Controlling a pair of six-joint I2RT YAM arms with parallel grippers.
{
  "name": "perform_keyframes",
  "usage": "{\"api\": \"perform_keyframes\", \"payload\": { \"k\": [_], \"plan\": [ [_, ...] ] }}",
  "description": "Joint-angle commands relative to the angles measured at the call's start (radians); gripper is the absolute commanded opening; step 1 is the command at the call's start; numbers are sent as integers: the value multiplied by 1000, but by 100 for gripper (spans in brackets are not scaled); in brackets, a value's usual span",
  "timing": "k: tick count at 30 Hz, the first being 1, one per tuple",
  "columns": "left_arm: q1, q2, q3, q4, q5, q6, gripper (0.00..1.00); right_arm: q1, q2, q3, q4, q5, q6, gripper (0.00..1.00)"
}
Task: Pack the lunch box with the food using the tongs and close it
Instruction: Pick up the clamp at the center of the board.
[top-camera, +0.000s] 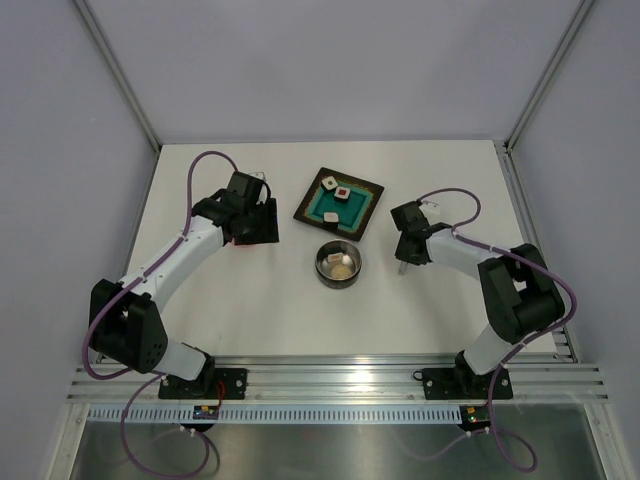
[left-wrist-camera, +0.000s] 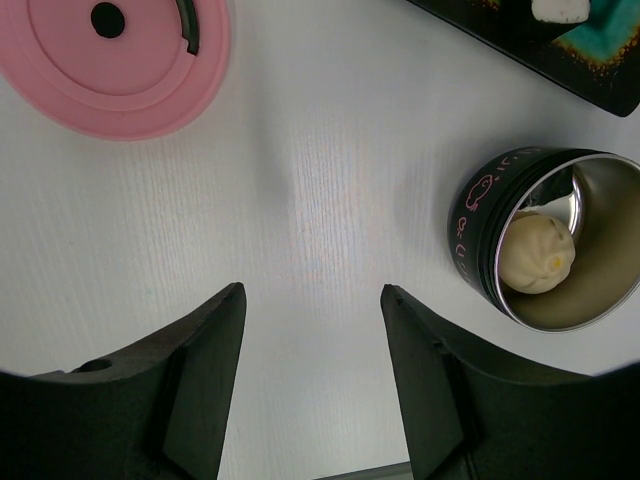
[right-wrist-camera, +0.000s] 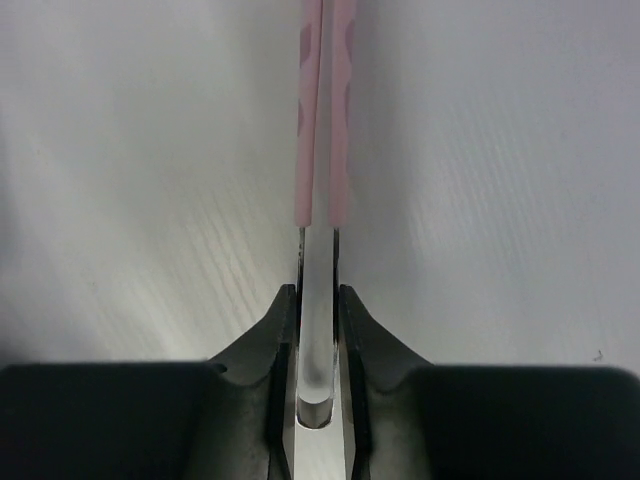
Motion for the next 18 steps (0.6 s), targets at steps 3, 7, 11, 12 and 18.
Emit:
{"api": "perform_keyframes", "payload": {
  "k": [3,7,11,12,18],
  "plan": [
    [5,-14,31,9,-16,16,61,-4,-148,144,-198,-135,-122,8],
    [5,-14,25,15,-16,13,61,-3,-191,281,-403,-241,-197,8],
    [5,-14,25,20,-19,11,61,-4,-186,417,-558,-397,-280,10],
    [5,-14,27,20,-17,9,61,-4,-179,450,-591,-445,-292,11],
    [5,-12,33,20,-11,9,61,-3,-116,631,-726,-602,-344,21]
  ]
}}
